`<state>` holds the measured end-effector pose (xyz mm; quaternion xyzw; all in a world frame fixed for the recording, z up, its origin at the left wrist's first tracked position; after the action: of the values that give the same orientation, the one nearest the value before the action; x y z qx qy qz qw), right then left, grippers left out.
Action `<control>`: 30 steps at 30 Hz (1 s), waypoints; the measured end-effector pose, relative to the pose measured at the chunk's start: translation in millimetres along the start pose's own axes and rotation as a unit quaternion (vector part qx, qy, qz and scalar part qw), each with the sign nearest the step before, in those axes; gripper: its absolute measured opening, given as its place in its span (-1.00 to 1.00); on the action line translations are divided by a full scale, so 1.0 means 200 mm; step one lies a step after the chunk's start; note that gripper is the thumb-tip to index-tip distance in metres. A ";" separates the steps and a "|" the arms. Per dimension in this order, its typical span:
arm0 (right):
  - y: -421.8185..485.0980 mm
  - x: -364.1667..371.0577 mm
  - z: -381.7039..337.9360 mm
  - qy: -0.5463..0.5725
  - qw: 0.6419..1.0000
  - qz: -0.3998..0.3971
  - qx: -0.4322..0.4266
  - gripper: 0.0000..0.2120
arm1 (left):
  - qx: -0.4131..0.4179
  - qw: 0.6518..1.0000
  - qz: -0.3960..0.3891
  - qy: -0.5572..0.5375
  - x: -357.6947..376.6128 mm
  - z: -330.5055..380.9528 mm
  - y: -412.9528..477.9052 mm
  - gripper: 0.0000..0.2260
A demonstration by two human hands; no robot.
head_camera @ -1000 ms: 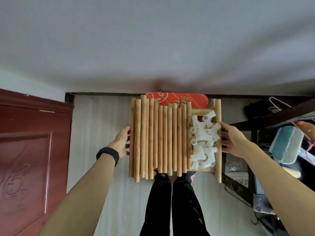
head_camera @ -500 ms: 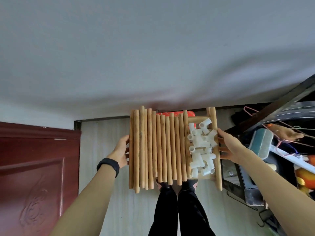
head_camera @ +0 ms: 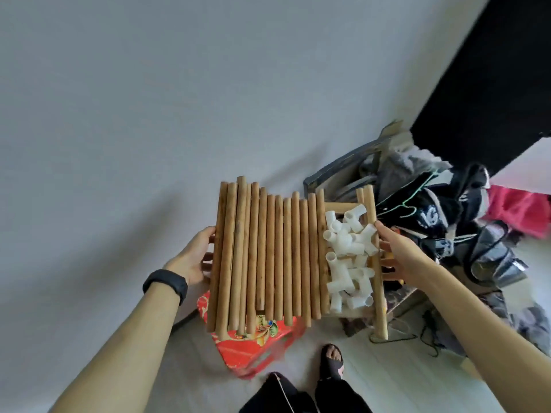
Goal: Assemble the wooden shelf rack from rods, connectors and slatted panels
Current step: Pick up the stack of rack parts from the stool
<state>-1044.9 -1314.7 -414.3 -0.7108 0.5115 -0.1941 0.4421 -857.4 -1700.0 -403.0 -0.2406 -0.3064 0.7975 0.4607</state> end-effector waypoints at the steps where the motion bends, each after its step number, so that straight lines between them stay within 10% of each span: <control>1: -0.05 -0.11 0.02 0.019 1.000 0.012 -0.003 -0.47 | 0.010 1.000 -0.019 0.023 0.09 0.07 -0.01 -0.62; 12: -0.51 -1.36 0.63 0.185 0.969 0.162 -0.021 -0.47 | 0.084 0.959 -0.187 0.196 1.52 0.43 -0.26 -0.49; 30: -1.22 -3.20 2.02 0.334 0.899 0.280 0.042 -0.46 | 0.062 0.851 -0.360 0.377 4.06 0.00 -1.09 -0.39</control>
<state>-872.2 -544.2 -314.8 -0.4127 0.7980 -0.3098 0.3113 -1102.8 -900.1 -330.4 -0.3667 -0.1240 0.4411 0.8097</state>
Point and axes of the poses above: each hand's wrist, its own y-axis towards the middle knuckle, its own x-axis out of the palm, z = x × y, the point moved 7 cm from there along y, towards the middle knuckle, and after that the axes turned 8 degrees about x, right-handed, at the moved point
